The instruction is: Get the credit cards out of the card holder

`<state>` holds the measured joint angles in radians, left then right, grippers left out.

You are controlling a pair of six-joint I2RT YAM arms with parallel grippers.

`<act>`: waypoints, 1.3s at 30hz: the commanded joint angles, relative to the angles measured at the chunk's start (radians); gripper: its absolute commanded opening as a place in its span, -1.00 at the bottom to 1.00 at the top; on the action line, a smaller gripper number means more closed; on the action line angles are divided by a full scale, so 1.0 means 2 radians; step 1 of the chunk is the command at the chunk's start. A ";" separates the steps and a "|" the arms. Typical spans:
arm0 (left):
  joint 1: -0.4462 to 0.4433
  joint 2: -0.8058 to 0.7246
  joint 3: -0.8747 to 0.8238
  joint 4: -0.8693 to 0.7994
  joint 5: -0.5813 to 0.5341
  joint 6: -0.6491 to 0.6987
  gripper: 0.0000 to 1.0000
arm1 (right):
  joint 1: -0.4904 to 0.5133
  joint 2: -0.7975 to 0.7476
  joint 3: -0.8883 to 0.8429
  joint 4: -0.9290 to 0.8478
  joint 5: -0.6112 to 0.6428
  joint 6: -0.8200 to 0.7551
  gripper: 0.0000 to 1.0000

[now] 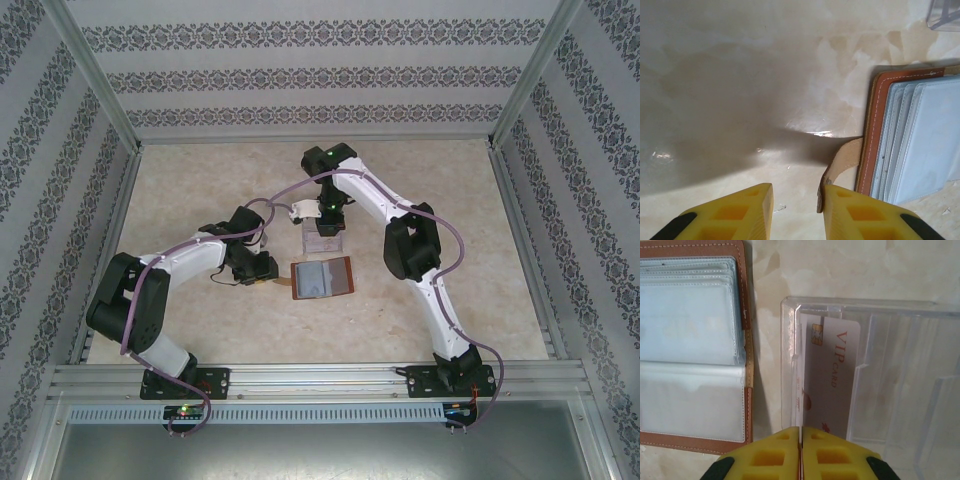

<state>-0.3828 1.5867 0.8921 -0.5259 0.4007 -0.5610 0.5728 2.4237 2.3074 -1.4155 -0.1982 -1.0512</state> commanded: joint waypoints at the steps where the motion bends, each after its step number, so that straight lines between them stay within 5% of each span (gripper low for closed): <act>1: 0.008 0.006 0.006 -0.003 0.006 0.000 -0.37 | -0.001 0.015 0.018 -0.016 -0.009 -0.004 -0.67; 11: 0.007 0.014 0.019 -0.004 0.019 -0.002 -0.37 | -0.007 -0.019 0.013 0.010 0.026 0.014 -0.58; 18: -0.001 0.006 0.032 -0.008 0.026 -0.003 -0.37 | -0.007 -0.081 -0.079 0.107 0.028 0.063 -0.57; 39: -0.062 0.017 0.066 0.017 0.042 -0.022 -0.44 | 0.019 -0.290 -0.384 0.342 0.044 0.491 -0.62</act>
<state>-0.4923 1.6196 0.9913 -0.5060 0.4824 -0.5919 0.5877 1.9057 1.5917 -0.8017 -0.1013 -0.2390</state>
